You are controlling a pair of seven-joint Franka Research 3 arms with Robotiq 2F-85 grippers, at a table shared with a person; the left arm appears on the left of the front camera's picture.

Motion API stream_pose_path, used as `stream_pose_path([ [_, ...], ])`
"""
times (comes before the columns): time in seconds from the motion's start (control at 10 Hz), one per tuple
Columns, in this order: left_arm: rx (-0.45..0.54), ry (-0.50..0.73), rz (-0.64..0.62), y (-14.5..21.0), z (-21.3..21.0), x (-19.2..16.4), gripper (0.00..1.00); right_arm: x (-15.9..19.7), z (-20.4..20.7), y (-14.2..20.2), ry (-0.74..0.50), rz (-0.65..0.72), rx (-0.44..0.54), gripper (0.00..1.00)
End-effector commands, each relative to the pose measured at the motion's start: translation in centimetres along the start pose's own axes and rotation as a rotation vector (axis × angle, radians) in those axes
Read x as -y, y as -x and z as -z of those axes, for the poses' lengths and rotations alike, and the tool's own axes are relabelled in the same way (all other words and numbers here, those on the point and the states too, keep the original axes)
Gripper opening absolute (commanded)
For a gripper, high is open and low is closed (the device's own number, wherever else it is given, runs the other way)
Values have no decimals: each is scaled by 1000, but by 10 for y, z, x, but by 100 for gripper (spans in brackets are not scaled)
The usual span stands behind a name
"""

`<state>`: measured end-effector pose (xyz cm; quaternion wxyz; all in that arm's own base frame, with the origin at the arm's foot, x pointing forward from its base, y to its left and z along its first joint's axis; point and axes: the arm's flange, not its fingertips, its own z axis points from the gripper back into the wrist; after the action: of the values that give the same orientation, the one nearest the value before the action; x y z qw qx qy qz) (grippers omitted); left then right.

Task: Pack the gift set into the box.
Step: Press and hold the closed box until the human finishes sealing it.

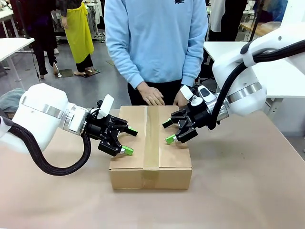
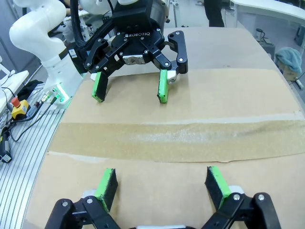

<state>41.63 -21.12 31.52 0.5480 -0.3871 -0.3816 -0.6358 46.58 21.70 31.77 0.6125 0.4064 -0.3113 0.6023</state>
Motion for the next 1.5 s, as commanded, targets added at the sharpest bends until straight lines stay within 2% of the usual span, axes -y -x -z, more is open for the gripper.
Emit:
stream_pose_path([
  [0.0, -1, 11, 4, 1, 0, 1, 100, -1, 2, 3, 3, 8, -5, 100],
  [0.3, 0, 0, 0, 0, 0, 0, 100, 0, 0, 0, 0, 0, 0, 100],
  [0.4, 13, 15, -15, -21, -22, 11, 100, -12, -16, -18, 21, -28, -4, 100],
  [0.5, 88, 51, 5, -39, -56, 28, 100, -33, -48, -37, 67, -75, 54, 100],
  [0.6, 153, 12, 22, -44, -94, 47, 100, -57, -88, -44, 132, -88, 136, 100],
  [0.7, 224, -30, 24, -33, -134, 62, 100, -83, -131, -34, 199, -104, 232, 100],
  [0.8, 295, -98, -1, -13, -164, 68, 100, -101, -162, -11, 256, -93, 356, 100],
  [0.9, 390, -171, -44, 12, -191, 73, 100, -116, -186, 19, 375, -60, 466, 100],
  [1.0, 524, -250, -80, 35, -216, 78, 100, -127, -203, 50, 464, -31, 582, 100],
  [1.1, 664, -279, -103, 53, -231, 81, 100, -127, -207, 76, 507, 24, 634, 100],
  [1.2, 402, -191, -56, 5, -213, 69, 100, -117, -203, 9, 374, -9, 461, 100],
  [1.4, 402, -191, -56, 5, -213, 69, 100, -117, -203, 9, 374, -9, 461, 100],
])
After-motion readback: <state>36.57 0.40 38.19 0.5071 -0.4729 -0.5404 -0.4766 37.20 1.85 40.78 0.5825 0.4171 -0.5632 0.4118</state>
